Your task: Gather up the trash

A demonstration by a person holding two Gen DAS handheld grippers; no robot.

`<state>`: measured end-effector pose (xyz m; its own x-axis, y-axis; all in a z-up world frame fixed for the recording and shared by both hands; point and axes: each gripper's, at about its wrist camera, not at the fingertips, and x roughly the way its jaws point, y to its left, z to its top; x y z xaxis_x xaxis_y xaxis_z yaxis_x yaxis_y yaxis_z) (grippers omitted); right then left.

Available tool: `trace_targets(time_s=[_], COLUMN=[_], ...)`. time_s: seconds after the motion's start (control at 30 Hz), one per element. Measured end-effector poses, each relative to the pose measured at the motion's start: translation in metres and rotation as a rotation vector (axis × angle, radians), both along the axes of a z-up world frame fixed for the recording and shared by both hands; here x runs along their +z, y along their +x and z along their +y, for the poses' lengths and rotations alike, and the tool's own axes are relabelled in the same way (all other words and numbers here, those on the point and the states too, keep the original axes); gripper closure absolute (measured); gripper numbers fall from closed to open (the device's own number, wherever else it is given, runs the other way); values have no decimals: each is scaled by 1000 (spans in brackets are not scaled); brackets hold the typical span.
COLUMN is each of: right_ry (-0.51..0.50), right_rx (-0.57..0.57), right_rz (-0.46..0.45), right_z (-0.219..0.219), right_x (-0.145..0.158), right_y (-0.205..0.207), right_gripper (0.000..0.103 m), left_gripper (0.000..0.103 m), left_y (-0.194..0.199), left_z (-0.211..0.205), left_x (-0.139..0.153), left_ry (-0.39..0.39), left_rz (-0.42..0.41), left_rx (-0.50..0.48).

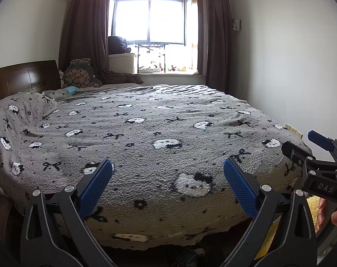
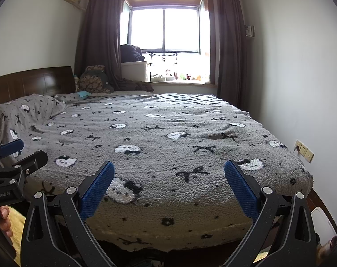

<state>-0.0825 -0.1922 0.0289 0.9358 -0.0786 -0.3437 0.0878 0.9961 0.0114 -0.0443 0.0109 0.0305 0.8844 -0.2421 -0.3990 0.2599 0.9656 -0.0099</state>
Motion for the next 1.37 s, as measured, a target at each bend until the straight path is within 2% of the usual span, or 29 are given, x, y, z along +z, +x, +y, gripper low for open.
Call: trace_targets(time_s=[0.7, 0.9, 1.37], right_ry=[9, 12, 13], right_rx=[10, 8, 8], right_rz=[18, 33, 39], right_z=[2, -1, -2], right_x=[-4, -8, -10], right_y=[6, 9, 11], right_gripper=[4, 4, 4], left_gripper=[8, 8, 8], left_y=[4, 6, 10], left_z=[9, 11, 11], left_x=[-1, -4, -5], left_ry=[-25, -3, 12], left_rz=[11, 4, 30], left_rx=[43, 94, 99])
